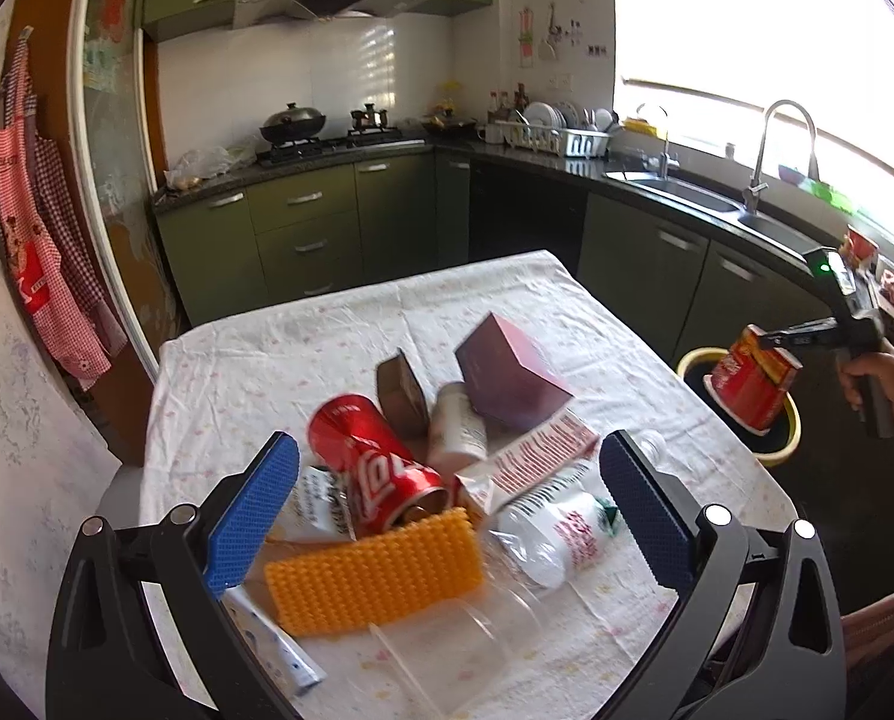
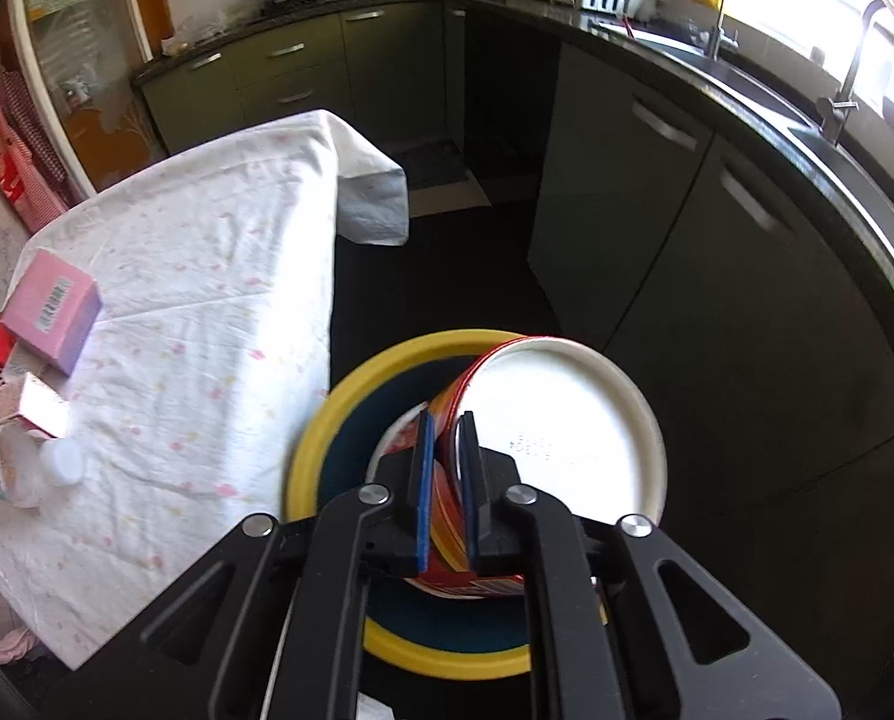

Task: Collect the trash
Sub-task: 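Carry the red bucket to the yellow-rimmed bin and release it, then grasp the clear plastic cup with the left gripper and drop it in the bin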

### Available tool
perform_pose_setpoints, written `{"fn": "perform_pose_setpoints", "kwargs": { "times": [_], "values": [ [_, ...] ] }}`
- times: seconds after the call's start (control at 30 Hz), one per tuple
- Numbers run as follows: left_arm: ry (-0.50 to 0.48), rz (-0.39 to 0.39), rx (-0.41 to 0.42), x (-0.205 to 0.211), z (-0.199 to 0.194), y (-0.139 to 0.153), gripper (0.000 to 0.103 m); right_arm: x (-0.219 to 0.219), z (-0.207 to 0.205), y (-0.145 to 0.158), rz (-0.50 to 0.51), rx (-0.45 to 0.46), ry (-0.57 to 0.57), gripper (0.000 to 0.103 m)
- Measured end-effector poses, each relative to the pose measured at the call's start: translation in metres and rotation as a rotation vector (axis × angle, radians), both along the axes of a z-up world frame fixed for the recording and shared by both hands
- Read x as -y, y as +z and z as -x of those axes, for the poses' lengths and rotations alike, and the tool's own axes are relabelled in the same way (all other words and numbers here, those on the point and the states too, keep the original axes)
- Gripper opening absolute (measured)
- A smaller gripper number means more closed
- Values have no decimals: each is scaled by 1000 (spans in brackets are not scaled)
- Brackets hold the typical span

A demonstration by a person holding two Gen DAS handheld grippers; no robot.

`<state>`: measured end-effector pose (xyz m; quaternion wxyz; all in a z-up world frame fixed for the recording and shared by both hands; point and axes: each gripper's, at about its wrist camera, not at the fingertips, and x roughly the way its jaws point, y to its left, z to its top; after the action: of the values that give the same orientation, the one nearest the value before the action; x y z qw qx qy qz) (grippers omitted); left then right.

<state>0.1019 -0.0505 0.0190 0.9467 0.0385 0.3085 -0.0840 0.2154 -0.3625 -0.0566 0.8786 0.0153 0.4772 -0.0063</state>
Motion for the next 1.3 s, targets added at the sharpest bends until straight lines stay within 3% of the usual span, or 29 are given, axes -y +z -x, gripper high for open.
{"fn": "perform_pose_setpoints", "kwargs": {
  "times": [0.27,0.4,0.53,0.67,1.03,1.13,1.3],
  "values": [
    [-15,-18,-24,9,2,-6,99,17,17,3,-11,49,-68,11],
    [-11,-8,-50,3,7,-12,99,1,38,9,2,82,-45,23],
    [-6,0,-89,-6,18,-24,99,-27,65,16,-3,124,4,24],
    [-1,9,-135,-18,34,-38,99,-50,88,20,-36,153,50,32],
    [-62,20,-258,-14,50,-81,99,-100,122,15,-86,158,154,39],
    [-76,63,-296,-15,47,-93,90,-104,126,16,-98,162,165,40],
    [-81,121,-346,-18,37,-111,66,-107,131,16,-116,166,180,43]
  ]
}}
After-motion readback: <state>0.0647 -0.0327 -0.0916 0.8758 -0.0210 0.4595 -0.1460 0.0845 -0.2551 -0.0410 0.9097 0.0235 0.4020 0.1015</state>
